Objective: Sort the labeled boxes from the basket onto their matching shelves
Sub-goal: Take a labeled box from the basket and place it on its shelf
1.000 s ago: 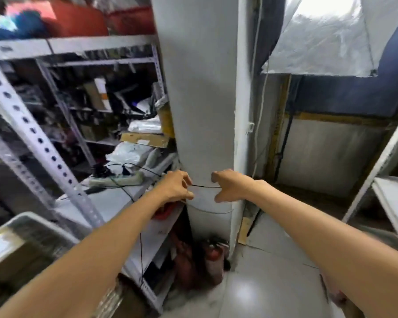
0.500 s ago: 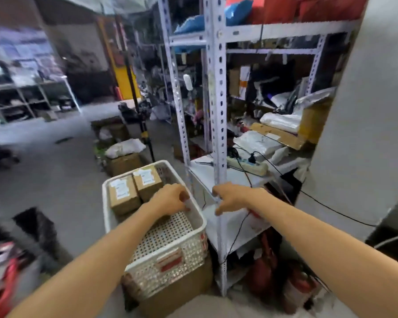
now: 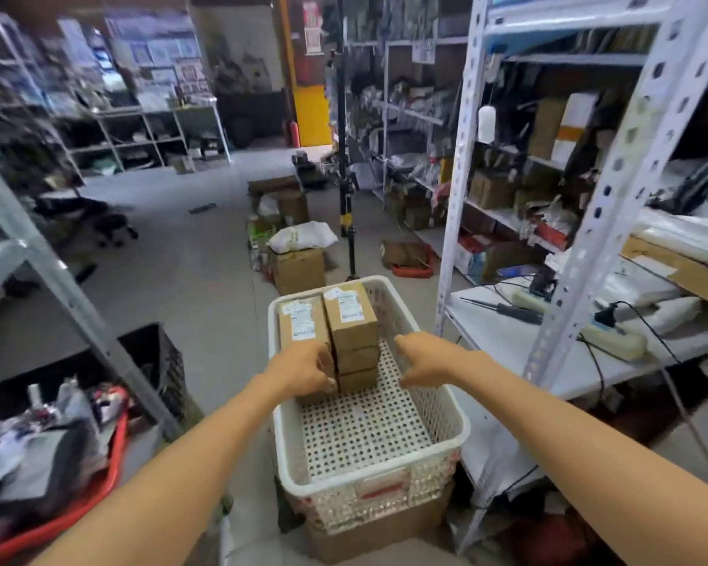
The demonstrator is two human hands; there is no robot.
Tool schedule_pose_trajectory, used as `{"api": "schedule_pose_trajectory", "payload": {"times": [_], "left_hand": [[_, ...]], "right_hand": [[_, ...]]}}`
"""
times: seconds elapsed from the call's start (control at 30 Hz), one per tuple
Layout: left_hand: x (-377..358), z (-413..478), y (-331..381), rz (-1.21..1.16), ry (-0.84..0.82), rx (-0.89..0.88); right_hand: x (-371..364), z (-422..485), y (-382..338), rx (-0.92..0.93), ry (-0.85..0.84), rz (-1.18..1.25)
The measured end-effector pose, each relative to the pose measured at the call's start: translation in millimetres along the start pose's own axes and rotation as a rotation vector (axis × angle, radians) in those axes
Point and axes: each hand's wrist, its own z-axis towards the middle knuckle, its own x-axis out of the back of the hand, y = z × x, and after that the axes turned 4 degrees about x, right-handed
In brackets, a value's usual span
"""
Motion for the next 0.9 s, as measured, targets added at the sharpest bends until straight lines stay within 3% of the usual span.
{"api": "schedule_pose_trajectory", "payload": {"times": [0.3,0.6,0.9], "left_hand": [[5,90,-16,-0.129,-0.017,0.056],[0,199,-26,-0.147,-0.065,0.21],[-57,297,-47,-0.201,-0.143,0.304]], "right_hand": [[1,98,26,0.011,-0.07,0.004],[6,220,96,0.039,-0.079,0.194],[-55,311,143,-0.057,-0.096,0.311]]}}
